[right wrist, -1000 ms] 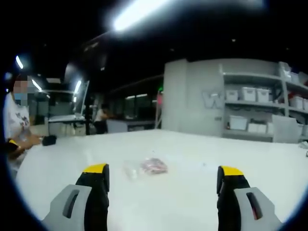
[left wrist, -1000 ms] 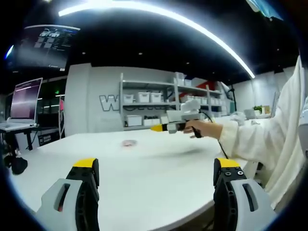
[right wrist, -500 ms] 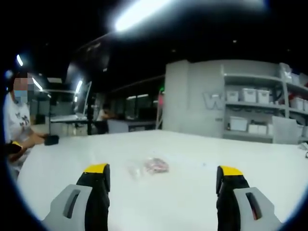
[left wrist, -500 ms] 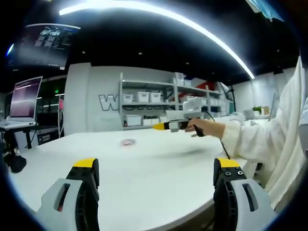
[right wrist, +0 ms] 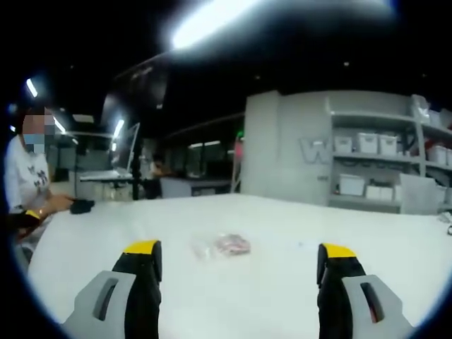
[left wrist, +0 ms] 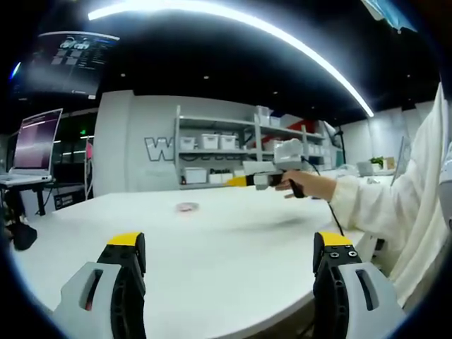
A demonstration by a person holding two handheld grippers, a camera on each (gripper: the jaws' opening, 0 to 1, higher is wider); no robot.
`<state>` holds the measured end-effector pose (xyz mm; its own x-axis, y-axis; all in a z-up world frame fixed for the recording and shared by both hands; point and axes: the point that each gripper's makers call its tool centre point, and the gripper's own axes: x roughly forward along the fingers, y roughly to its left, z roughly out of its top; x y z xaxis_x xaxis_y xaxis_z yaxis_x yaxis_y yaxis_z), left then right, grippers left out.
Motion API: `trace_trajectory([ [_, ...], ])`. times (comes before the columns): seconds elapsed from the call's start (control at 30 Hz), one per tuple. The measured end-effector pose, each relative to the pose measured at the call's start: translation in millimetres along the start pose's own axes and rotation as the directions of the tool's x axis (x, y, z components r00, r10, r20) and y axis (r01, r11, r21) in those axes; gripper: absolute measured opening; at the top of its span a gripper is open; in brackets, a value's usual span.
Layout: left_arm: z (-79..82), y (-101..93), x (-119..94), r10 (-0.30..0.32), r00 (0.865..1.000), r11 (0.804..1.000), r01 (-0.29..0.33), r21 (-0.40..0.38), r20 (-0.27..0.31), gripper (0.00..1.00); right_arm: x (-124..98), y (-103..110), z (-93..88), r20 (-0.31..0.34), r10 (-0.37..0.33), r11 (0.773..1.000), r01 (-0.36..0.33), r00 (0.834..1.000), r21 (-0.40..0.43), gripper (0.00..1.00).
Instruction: Open the resealable bag by pulling the two sides of the seal apart until the entire bag opening is separated and visibly accessible.
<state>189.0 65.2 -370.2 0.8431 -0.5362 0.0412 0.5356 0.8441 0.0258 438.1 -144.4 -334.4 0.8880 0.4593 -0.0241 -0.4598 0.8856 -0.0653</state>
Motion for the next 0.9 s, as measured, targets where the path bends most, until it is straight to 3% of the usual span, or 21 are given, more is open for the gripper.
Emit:
trace_trajectory([
  [0.73, -3.0, 0.7, 2, -0.007, 1.0, 1.0, 0.007, -0.006, -0.002, 0.97, -34, 0, -4.8, 0.022, 0.003, 0.999, -0.004, 1.0, 0.034, 0.92],
  [0.9, -3.3, 0.2, 1, -0.009, 1.0, 1.0, 0.009, -0.012, 0.004, 0.97, -42, -7, -8.5, 0.026, -0.024, 0.999, 0.023, 0.999, 0.042, 0.92],
])
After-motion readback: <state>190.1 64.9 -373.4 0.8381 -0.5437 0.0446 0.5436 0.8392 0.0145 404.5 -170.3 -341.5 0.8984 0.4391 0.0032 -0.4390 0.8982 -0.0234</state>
